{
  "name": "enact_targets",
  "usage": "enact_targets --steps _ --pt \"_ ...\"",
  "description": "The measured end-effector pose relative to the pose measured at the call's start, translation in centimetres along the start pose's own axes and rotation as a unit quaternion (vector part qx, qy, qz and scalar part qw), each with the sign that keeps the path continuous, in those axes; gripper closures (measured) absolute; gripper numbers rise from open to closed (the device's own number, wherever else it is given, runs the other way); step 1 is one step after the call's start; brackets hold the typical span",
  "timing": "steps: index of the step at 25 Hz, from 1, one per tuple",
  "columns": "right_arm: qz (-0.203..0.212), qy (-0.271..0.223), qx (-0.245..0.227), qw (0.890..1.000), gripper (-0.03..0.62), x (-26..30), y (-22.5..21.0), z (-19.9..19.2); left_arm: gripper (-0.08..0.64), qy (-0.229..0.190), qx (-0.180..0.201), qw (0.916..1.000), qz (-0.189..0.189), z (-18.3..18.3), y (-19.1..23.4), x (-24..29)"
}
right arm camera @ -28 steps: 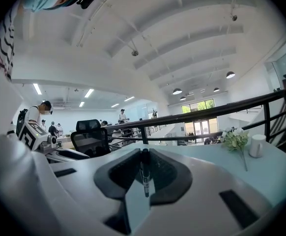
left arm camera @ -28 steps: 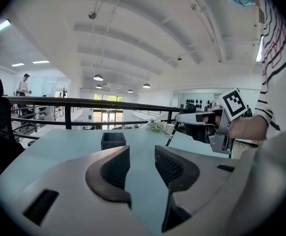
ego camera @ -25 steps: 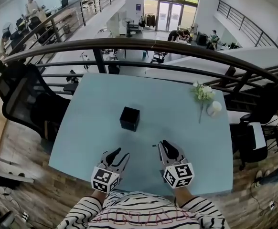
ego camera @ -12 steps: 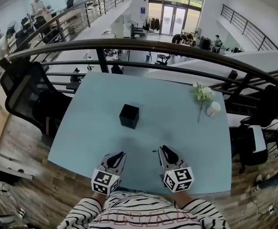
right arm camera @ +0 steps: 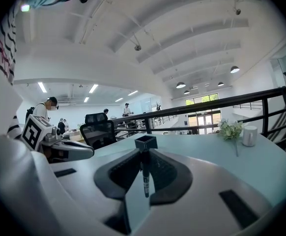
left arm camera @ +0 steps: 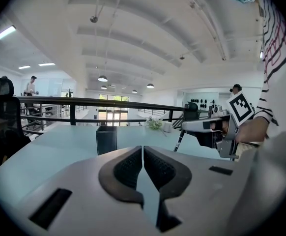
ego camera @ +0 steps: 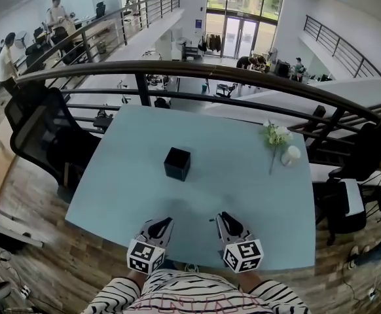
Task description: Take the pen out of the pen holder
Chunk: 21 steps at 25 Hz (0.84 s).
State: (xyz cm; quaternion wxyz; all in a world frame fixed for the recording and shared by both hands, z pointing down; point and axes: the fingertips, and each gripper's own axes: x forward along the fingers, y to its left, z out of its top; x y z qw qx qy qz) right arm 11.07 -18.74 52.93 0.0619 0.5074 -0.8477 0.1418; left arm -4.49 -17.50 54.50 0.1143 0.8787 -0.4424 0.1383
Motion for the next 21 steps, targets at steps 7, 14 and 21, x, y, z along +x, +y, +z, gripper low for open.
enact_targets --steps 7,14,21 --pt "0.002 0.003 -0.007 1.0 0.525 -0.4 0.3 -0.2 0.526 -0.002 -0.004 1.0 0.007 -0.4 -0.2 -0.8" --pt "0.009 0.005 -0.012 1.0 0.525 0.0 0.8 -0.2 0.526 -0.003 -0.007 0.9998 0.019 -0.4 0.3 -1.4" --pt "0.014 0.005 -0.015 1.0 0.525 0.6 1.1 0.0 0.526 -0.005 -0.007 0.9997 0.025 -0.4 0.9 -1.7"
